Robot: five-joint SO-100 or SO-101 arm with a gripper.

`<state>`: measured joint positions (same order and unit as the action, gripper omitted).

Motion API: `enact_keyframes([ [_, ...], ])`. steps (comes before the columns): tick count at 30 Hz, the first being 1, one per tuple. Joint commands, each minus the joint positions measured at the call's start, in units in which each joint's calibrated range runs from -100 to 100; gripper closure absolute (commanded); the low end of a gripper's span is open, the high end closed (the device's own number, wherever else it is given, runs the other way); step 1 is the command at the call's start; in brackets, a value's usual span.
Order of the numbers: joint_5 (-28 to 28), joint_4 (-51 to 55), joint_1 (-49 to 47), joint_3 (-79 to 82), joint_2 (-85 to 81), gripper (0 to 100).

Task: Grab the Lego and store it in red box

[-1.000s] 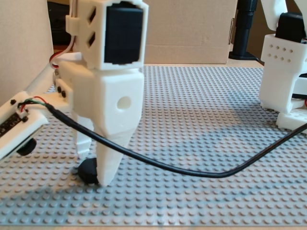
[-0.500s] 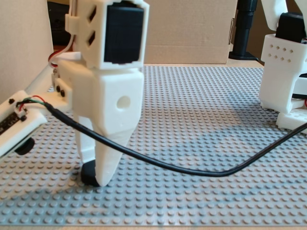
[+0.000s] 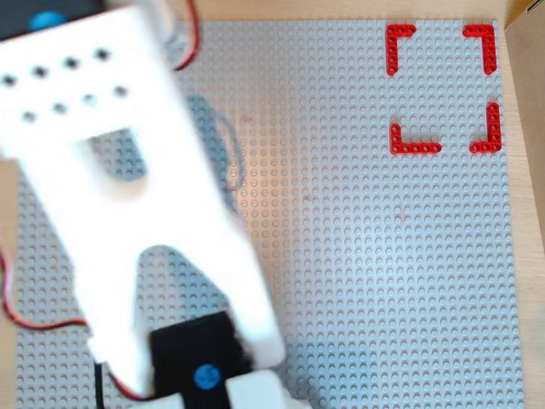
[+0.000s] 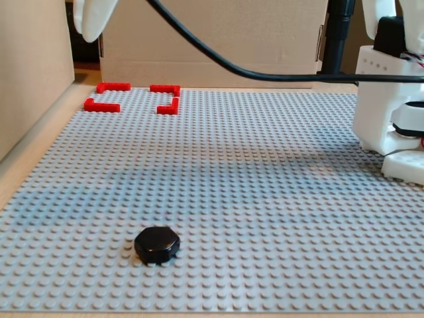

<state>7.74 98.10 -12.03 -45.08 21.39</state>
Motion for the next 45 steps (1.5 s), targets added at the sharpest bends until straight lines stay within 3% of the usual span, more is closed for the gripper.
enact_keyframes([
  [1,0.23,0.85,4.77,0.9,-2.32,87],
  [10,-3.47,-15.38,-15.55,27.35,-2.32,81],
  [21,-3.1,-30.56,-18.45,44.99,-2.91,81],
  [45,-3.31,-30.38,-21.8,37.9,-2.49,80],
])
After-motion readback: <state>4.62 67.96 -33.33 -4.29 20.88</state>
